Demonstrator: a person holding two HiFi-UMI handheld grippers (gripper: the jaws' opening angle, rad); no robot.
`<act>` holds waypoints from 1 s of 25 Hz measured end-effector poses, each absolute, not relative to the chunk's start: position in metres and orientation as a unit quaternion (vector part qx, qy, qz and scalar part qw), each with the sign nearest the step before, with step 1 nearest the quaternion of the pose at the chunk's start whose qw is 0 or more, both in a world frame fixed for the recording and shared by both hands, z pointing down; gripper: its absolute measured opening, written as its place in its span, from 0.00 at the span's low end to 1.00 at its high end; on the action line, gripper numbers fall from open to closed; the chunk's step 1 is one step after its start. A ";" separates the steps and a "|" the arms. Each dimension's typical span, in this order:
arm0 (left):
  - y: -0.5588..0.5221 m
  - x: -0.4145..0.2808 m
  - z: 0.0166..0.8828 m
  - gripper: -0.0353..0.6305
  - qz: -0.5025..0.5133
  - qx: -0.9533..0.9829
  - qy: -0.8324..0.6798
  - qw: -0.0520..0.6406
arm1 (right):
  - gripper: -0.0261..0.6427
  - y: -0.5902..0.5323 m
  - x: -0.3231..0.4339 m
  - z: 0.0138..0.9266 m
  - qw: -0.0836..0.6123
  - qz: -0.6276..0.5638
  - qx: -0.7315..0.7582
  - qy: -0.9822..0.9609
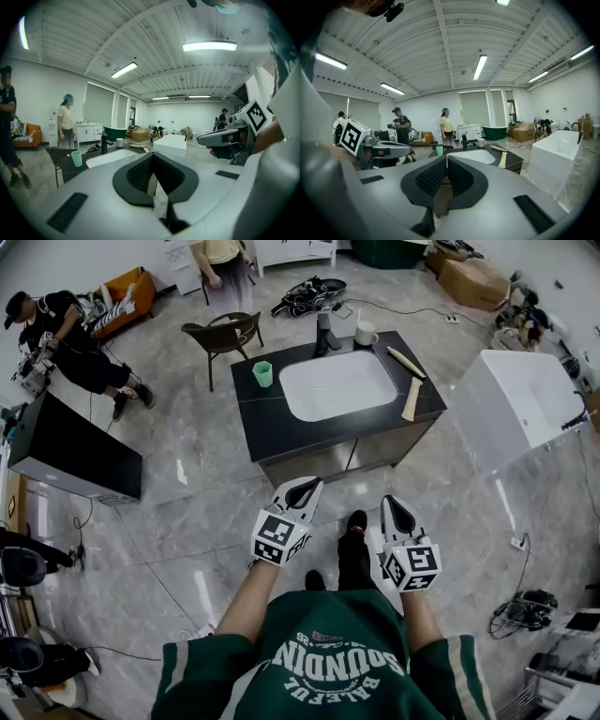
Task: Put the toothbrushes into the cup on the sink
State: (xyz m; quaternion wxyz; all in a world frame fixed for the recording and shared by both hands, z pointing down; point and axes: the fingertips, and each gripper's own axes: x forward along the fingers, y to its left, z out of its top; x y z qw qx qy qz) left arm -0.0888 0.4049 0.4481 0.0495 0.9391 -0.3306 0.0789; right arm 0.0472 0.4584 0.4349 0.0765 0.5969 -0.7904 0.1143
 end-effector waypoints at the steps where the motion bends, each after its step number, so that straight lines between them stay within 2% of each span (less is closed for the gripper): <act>1: 0.401 -0.087 0.448 0.07 0.079 0.940 -0.329 0.050 | 0.10 0.455 0.049 0.435 0.076 0.115 0.598 -0.789; 9: 0.346 -0.066 0.456 0.07 0.087 0.940 -0.327 0.050 | 0.10 0.395 0.069 0.448 0.073 0.130 0.594 -0.790; 25: 0.171 -0.005 0.460 0.07 0.106 0.922 -0.366 0.068 | 0.10 0.200 0.130 0.449 0.083 0.150 0.545 -0.820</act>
